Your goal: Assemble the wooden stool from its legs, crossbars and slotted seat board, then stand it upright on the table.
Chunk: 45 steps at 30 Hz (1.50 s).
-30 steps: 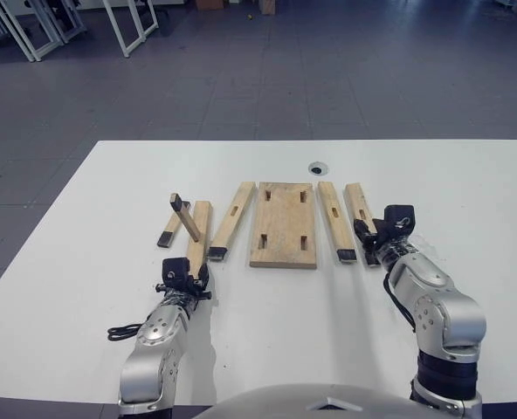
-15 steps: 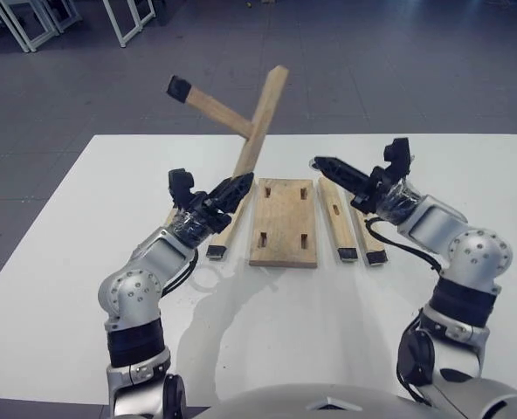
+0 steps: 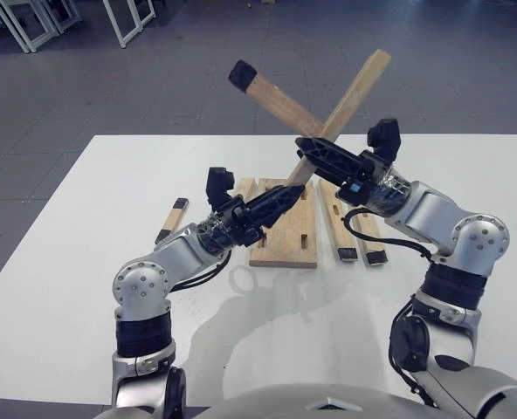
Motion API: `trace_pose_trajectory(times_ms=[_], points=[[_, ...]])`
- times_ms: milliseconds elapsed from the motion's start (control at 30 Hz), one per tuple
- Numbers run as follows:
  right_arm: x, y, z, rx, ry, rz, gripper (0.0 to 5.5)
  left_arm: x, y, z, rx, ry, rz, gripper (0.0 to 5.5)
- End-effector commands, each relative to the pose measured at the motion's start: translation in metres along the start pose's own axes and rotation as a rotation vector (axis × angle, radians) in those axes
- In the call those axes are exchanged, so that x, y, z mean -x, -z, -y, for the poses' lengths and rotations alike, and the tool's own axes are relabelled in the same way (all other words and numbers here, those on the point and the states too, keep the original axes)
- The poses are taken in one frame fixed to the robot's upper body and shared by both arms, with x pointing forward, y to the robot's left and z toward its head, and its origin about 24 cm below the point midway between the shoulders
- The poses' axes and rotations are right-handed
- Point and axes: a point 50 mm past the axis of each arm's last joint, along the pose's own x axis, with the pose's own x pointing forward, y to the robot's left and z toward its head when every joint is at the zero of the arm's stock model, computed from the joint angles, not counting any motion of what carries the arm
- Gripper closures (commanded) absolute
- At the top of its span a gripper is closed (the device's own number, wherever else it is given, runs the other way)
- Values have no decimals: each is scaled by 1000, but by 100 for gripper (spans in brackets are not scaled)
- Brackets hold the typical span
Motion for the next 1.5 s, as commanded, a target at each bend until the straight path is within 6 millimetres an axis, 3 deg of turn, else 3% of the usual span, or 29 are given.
trace_pose_trajectory(times_ms=[33, 167, 267, 467, 600, 733, 833, 933, 1000, 1067, 1233, 1500], points=[[14, -15, -19, 27, -149, -12, 275, 16, 0, -10, 27, -59, -58, 345], [10, -17, -29, 41, -208, -66, 346, 20, 1, -15, 31, -83, -80, 345], [10, -9, -29, 22, -207, -97, 347, 19, 4, -13, 27, -72, -104, 345], [28, 0, -27, 8, -204, -251, 347, 33, 2, -14, 17, -82, -187, 345], [36, -1, -12, 17, -111, -223, 347, 36, -1, 1, 27, 20, -188, 264], [43, -7, -2, 43, -50, -188, 348, 50, -9, 4, -21, -32, -169, 205], [51, -14, -2, 83, -17, -177, 348, 55, -23, -20, -273, -340, -219, 175], [54, -23, -1, 125, 15, -135, 348, 45, -24, -55, -657, -638, -461, 175], [52, -25, 4, 150, 63, -111, 348, 31, -21, -74, -947, -698, -637, 175], [48, -23, 10, 193, 139, -116, 348, 14, -13, -83, -1093, -656, -735, 175], [46, -26, 17, 242, 221, -81, 348, 2, 7, -95, -1251, -516, -953, 175], [47, -26, 21, 257, 259, -52, 348, 20, 15, -83, -1287, -468, -1167, 175]])
